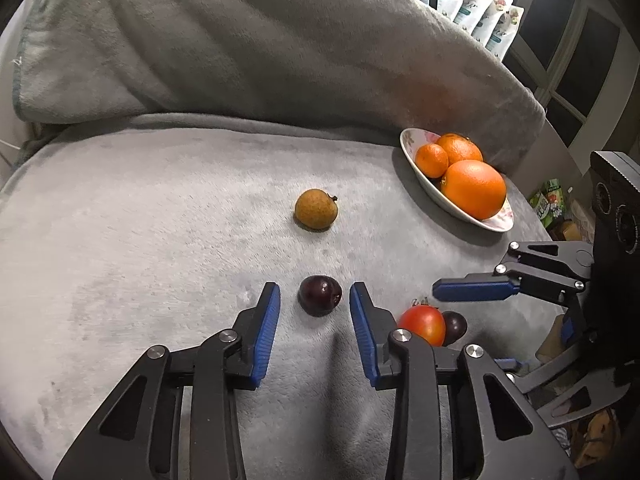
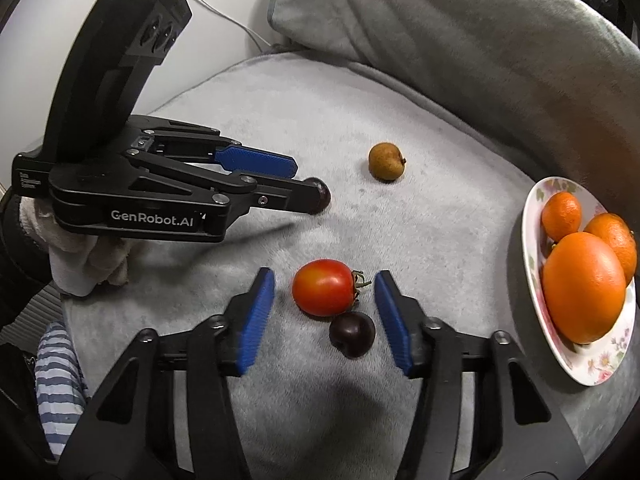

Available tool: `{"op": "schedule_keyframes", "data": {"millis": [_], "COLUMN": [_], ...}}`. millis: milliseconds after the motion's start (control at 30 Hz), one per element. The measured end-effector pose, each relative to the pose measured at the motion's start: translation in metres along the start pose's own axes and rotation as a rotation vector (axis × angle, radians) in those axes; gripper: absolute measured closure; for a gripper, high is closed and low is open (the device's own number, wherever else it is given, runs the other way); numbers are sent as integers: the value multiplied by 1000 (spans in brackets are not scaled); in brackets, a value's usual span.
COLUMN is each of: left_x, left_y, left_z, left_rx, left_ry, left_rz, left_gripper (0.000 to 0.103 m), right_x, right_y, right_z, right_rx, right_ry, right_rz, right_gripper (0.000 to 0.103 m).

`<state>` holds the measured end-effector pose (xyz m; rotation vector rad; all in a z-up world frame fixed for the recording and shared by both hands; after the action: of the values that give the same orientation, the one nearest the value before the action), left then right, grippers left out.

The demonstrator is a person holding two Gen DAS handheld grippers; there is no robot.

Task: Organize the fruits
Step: 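Close the right tool on the red tomato while the left tool closes on a dark plum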

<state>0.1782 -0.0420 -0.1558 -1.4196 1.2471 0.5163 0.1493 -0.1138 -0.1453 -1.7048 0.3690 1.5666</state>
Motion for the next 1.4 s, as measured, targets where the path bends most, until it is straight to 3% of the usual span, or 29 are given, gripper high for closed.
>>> {"op": "schedule_keyframes", "data": {"millis": [300,467,667,733,1067,1400], "left_x": [9,8,9,8,2,-14], "left_y": [-1,-1,-2,-1,0,-6], "left_z": [0,0,-1,-1,-2,-9], "left_rx": [5,6,11,11,4,13], "left_ry": [4,10,1,1,-4,-9], "left_rz": [26,28,23,21,2,-39], "left_gripper": [75,82,82,82,83,83], "right_x": [5,7,9,8,5,-26], "right_y": [-5,-1,-1,-1,1,9], "right_z": [1,-1,-1,0,0,-7], "right_rx": [-8,-3,2,4,14,45], "right_ry": [7,19,15,10,0,16], "right_rz": [11,17,14,9,-17,-97], "right_gripper": [52,59,60,65,66,66]}}
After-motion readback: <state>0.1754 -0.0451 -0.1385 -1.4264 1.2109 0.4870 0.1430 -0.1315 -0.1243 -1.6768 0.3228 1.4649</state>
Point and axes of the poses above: each gripper's, at about its wrist camera, not at the fingertips, and x roughly the way its jaws point, z to its left, y to its underside, the point moved 6 cm from there along x, roughly the way its jaws point, and after that the axes turned 14 degrees about z, right-handed, at the moved point
